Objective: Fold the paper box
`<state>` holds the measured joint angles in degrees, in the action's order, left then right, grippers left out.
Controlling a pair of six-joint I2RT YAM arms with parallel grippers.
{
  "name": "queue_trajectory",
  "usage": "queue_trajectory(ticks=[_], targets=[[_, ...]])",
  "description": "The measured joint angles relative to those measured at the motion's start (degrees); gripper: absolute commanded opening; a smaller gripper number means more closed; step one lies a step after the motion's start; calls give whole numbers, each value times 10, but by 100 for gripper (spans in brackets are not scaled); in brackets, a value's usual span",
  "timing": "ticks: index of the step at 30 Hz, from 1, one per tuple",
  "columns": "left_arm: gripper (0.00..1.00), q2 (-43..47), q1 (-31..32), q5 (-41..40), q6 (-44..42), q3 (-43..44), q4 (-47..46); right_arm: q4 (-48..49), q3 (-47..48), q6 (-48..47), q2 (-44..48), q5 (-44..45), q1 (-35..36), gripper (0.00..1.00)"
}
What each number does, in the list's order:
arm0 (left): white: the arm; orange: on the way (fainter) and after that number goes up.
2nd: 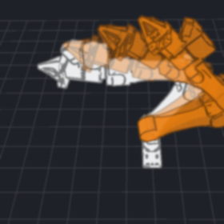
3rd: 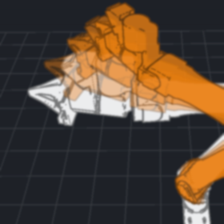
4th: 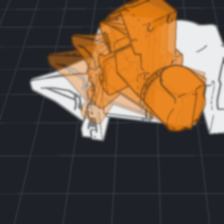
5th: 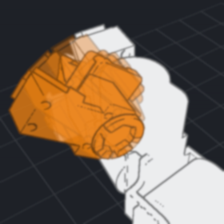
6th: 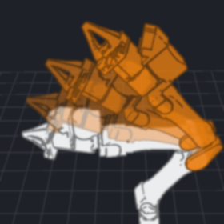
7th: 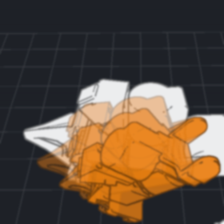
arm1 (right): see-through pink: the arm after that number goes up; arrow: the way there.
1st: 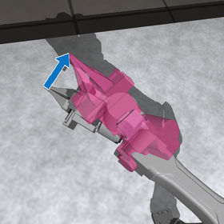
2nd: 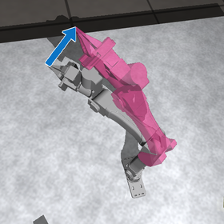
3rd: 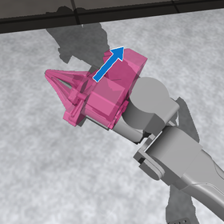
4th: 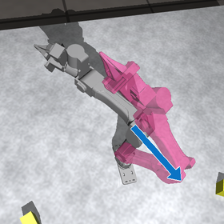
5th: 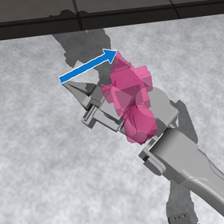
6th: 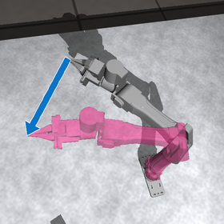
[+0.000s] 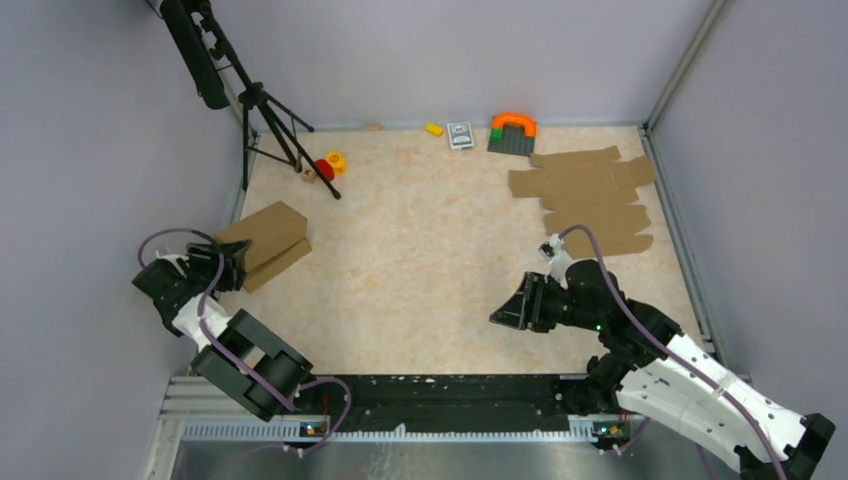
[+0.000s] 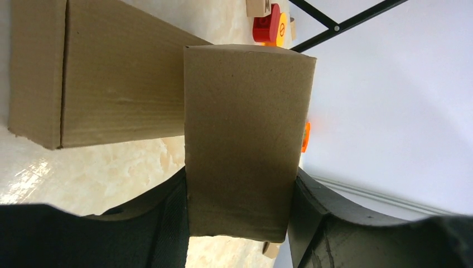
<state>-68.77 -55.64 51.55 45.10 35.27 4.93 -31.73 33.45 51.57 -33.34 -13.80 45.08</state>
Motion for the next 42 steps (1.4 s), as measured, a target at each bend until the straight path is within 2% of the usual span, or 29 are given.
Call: queue_trajectory(ticks=[1, 2, 8, 10, 19, 23, 26, 27, 28, 29, 31, 37, 38, 39, 42], targets=[[66, 0, 0, -2, -4, 4, 7, 2, 0, 0, -1, -1, 0, 45], [69, -1, 0, -5, -10, 10, 17, 4, 0, 0, -1, -3, 0, 45], [91, -4, -2, -67, -57, 38, 84, 7, 0, 0, -1, -8, 0, 45], [96, -4, -2, -92, -68, 45, 108, 9, 0, 0, -1, -9, 0, 45], [99, 28, -2, -271, -94, 95, 223, 13, 0, 0, -1, -12, 0, 46], [99, 86, 5, -318, -87, 85, 240, 19, 1, -10, -5, -5, 0, 50], [99, 168, 50, -351, -81, 65, 244, 12, 13, -27, -25, 12, 0, 53], [99, 193, 78, -364, -79, 64, 247, 9, 25, -37, -41, 25, 0, 56], [99, 216, 113, -371, -78, 64, 249, 9, 36, -45, -53, 36, 0, 63], [98, 233, 148, -377, -78, 64, 249, 11, 50, -57, -70, 55, 0, 79], [97, 254, 228, -392, -76, 67, 250, 30, 61, -72, -92, 96, 0, 92], [90, 261, 440, -449, -79, 66, 254, 122, 16, -127, -66, 216, 0, 94], [83, 260, 458, -463, -80, 64, 258, 129, 9, -133, -59, 230, 0, 93], [70, 261, 471, -487, -77, 59, 265, 132, 6, -138, -53, 241, 0, 93], [39, 272, 477, -573, -51, 25, 278, 140, 6, -148, -46, 271, 0, 92]])
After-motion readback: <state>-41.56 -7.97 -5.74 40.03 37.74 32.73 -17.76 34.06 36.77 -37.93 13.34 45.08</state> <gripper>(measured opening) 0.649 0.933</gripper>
